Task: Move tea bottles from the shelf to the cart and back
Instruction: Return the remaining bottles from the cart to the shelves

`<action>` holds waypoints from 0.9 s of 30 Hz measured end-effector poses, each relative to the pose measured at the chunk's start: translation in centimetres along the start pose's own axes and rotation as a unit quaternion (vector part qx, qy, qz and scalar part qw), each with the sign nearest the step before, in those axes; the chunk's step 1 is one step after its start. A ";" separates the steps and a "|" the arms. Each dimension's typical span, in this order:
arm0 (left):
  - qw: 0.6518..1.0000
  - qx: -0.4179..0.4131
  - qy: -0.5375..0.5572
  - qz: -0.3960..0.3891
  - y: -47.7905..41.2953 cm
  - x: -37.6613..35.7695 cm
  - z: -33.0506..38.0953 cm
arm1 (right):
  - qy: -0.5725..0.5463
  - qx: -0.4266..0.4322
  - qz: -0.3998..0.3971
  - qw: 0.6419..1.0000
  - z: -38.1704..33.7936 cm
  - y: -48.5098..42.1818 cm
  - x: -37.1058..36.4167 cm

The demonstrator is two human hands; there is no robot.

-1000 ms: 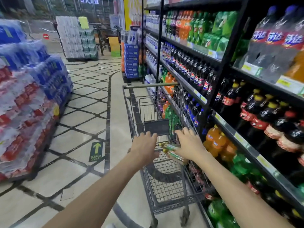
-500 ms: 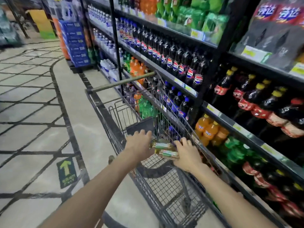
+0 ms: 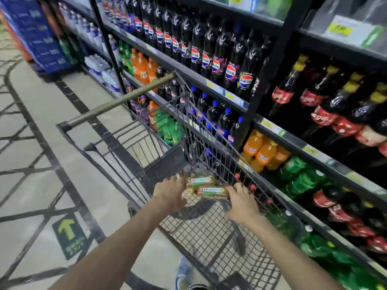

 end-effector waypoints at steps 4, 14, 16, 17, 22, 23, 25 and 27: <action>0.999 -0.006 0.016 -0.032 -4.5 0.5 0.3 | 0.001 -0.014 -0.029 0.999 0.7 -4.1 0.1; 0.997 -0.019 0.031 -0.072 -16.7 -3.0 1.1 | -0.021 -0.013 -0.081 0.996 2.1 -15.0 -3.0; 0.995 -0.017 0.043 -0.092 -19.4 -4.6 1.2 | -0.028 -0.023 -0.096 0.995 2.5 -17.5 -4.3; 0.994 -0.016 0.046 -0.099 -20.7 -5.5 1.2 | -0.029 -0.025 -0.098 0.994 2.7 -18.7 -4.9; 0.989 -0.054 -0.009 -0.139 -25.4 -10.7 1.8 | -0.025 -0.027 -0.104 0.994 4.2 -24.6 -8.9; 0.988 -0.052 -0.009 -0.143 -26.3 -11.7 2.0 | -0.024 -0.026 -0.104 0.994 4.5 -25.7 -9.8; 0.988 -0.041 0.019 -0.148 -27.9 -13.9 2.2 | -0.031 -0.030 -0.096 0.994 5.0 -27.4 -11.3; 0.987 -0.039 0.044 -0.152 -28.9 -15.5 2.5 | -0.024 -0.039 -0.065 0.997 5.1 -28.8 -12.5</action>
Point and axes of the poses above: each hand's wrist, its own y-axis away from the middle knuckle, its own x-axis out of the back of the hand, z = x × y, the point moved 2 cm from there along -y, towards the middle knuckle, and after that the axes turned 14 degrees about -z, right-handed, at the moved point
